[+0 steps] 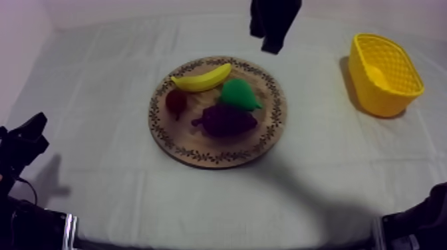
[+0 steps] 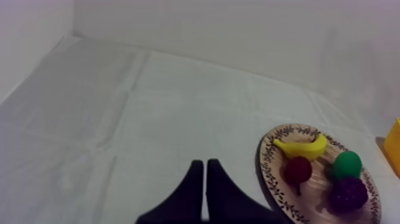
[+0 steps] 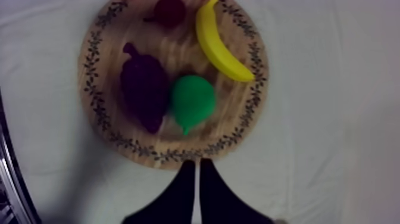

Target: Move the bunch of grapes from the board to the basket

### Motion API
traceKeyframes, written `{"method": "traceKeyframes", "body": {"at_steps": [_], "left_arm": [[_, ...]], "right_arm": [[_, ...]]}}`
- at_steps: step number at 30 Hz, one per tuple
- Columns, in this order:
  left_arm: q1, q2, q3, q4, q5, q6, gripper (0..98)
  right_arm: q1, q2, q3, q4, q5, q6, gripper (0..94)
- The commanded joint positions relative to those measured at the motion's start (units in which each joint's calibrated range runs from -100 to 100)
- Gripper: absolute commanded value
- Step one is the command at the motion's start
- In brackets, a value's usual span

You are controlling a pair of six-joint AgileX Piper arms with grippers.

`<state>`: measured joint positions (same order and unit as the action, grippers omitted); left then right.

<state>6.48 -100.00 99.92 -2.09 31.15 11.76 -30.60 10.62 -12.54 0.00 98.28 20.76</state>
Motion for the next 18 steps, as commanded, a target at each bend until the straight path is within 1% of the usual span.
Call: {"method": "traceKeyframes", "body": {"at_steps": [1, 14, 16, 18], "left_arm": [[0.0, 0.0, 0.0, -0.03, 0.0, 0.0, 0.1], [0.0, 0.0, 0.0, -0.03, 0.0, 0.0, 0.1], [0.0, 0.0, 0.0, -0.03, 0.0, 0.0, 0.1], [0.0, 0.0, 0.0, -0.03, 0.0, 0.0, 0.1]], "right_arm": [[-0.5, 1.9, -0.2, -0.3, 0.2, 0.0, 0.7], [-2.2, 8.8, 0.1, -2.4, 0.0, 1.7, 0.8], [-2.4, 9.1, 0.0, -2.4, -0.2, 1.9, 2.6], [-2.7, 9.3, 0.0, -2.2, -0.6, 2.2, 8.9]]}}
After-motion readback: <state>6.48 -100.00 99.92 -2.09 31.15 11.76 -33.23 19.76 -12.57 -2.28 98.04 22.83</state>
